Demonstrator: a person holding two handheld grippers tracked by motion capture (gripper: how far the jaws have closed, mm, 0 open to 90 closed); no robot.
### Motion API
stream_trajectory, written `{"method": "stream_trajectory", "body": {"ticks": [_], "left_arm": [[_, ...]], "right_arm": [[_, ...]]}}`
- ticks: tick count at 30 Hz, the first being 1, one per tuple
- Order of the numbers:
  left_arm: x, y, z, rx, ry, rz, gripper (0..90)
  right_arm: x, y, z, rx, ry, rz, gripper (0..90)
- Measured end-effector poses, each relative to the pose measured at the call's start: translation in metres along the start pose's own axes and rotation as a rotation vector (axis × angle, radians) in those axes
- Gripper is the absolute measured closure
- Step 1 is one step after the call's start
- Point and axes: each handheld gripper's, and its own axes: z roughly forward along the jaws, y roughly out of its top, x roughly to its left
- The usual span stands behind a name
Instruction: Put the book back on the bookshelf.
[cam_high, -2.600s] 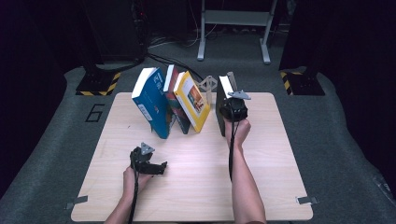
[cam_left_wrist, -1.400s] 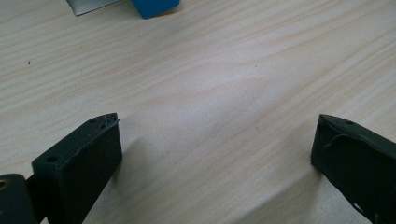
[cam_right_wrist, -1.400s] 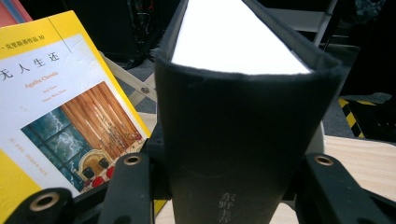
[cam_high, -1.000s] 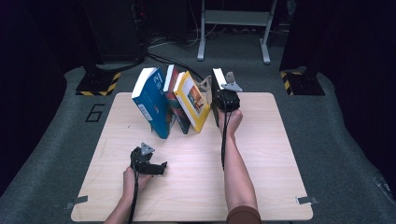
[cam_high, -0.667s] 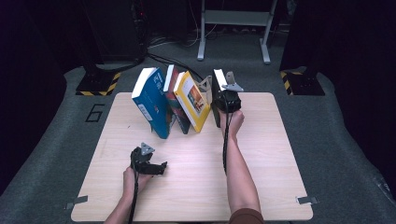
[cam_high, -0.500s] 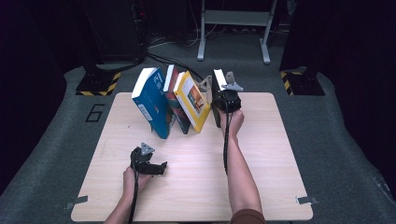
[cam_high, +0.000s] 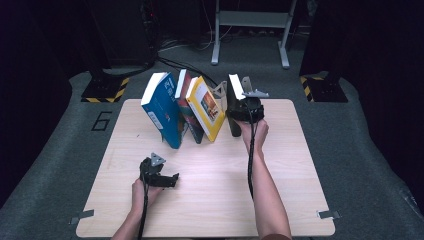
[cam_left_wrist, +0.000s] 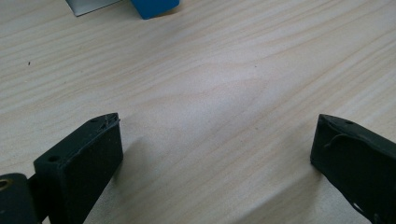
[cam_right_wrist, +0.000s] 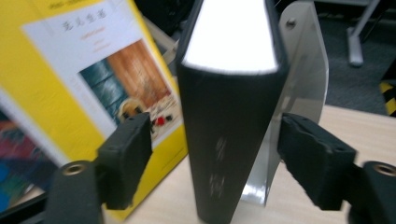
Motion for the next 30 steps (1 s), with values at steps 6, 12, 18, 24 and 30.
{"method": "stream_trajectory", "body": {"ticks": [6, 12, 18, 24, 30], "left_arm": [[0.000, 0.000, 0.000, 0.000, 0.001, 0.002, 2.2], [0.000, 0.000, 0.000, 0.000, 0.001, 0.002, 2.2], [0.000, 0.000, 0.000, 0.000, 0.001, 0.002, 2.2], [0.000, 0.000, 0.000, 0.000, 0.001, 0.001, 2.2], [0.000, 0.000, 0.000, 0.000, 0.001, 0.002, 2.2]], "right_arm": [[0.001, -0.009, -0.015, 0.075, 0.045, -0.016, 13.9], [-0.002, -0.022, -0.031, 0.113, 0.087, -0.045, 9.3], [-0.009, -0.039, -0.050, 0.152, 0.121, -0.072, 3.7], [-0.018, -0.062, -0.069, 0.192, 0.116, -0.084, 0.0], [-0.033, -0.094, -0.082, 0.220, 0.094, -0.069, 0.0]]}}
